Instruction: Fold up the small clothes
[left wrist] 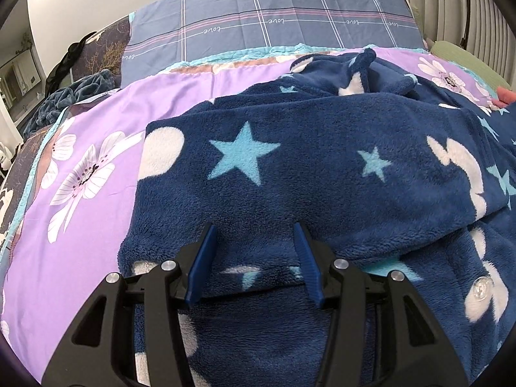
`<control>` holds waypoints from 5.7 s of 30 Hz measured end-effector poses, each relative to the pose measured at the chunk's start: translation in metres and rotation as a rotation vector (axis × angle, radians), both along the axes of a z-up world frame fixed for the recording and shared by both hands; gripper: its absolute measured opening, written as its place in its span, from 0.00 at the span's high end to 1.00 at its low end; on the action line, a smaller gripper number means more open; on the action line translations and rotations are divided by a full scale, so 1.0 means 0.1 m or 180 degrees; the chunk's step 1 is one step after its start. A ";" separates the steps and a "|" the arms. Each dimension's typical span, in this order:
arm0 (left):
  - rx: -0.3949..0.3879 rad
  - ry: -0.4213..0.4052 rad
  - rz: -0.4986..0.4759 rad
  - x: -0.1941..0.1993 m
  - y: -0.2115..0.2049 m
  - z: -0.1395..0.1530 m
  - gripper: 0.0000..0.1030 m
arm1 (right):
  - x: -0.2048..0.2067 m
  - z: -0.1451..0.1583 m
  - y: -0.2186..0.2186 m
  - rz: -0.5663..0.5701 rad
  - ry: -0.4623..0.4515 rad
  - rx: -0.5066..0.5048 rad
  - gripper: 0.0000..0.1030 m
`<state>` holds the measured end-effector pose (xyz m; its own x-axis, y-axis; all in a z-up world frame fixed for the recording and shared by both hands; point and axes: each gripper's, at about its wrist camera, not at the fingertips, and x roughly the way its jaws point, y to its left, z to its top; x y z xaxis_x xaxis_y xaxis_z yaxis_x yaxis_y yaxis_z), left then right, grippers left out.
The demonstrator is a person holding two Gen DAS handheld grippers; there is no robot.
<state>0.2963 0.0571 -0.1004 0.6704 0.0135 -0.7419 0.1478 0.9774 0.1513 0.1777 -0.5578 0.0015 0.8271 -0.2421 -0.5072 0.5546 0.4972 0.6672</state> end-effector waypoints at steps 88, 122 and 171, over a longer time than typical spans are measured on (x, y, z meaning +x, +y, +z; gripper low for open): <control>-0.0220 -0.0028 -0.0077 0.19 0.27 0.10 0.50 | 1.28 -0.83 3.46 0.2398 0.0969 -0.1139 1.00; -0.0353 0.0281 -0.0228 1.58 -1.24 0.30 0.43 | 2.58 -0.76 3.12 0.2702 0.0588 -0.0275 0.82; 0.0205 -0.0172 -0.0015 -0.42 0.49 0.43 0.36 | 0.54 -0.50 3.09 0.2589 0.1170 -0.1699 0.57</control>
